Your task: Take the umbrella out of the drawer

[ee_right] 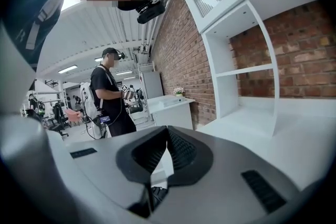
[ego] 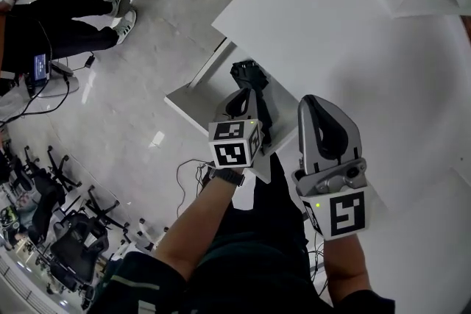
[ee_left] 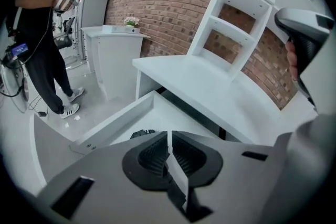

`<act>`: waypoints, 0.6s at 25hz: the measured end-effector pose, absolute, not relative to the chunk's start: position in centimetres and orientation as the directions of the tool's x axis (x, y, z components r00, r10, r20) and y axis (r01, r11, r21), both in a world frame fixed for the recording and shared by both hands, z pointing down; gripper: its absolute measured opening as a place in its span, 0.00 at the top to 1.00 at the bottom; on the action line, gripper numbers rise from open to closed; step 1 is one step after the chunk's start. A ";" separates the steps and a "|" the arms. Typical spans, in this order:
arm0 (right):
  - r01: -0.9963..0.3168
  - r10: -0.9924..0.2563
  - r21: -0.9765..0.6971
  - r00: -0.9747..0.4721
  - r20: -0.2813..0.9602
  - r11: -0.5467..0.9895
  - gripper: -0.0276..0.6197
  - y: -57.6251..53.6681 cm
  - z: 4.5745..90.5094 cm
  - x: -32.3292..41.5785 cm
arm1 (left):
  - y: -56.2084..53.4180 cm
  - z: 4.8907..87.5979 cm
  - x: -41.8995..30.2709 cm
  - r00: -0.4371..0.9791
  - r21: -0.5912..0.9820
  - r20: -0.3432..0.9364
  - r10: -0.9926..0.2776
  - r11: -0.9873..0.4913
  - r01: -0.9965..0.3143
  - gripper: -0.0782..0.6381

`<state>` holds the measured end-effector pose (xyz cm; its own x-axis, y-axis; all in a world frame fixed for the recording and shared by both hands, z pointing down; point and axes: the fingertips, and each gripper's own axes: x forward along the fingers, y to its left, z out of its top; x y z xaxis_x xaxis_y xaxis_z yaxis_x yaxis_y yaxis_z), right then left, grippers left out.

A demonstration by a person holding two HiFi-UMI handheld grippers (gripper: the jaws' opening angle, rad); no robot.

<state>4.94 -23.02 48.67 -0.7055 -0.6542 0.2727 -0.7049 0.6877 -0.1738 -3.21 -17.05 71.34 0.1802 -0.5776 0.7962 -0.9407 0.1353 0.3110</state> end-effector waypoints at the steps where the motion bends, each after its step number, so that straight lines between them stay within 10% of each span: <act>1: -0.703 -0.650 -0.183 -0.707 0.279 0.687 0.95 -23.1 49.2 5.0 | -16.9 72.3 -3.2 0.172 0.309 0.806 -0.566 0.155 -0.938 0.88; 15: -0.692 -0.624 -0.212 -0.717 0.310 0.690 0.95 -24.0 52.8 6.2 | -13.8 82.7 -3.0 0.125 0.286 0.910 -0.396 0.379 -0.880 0.64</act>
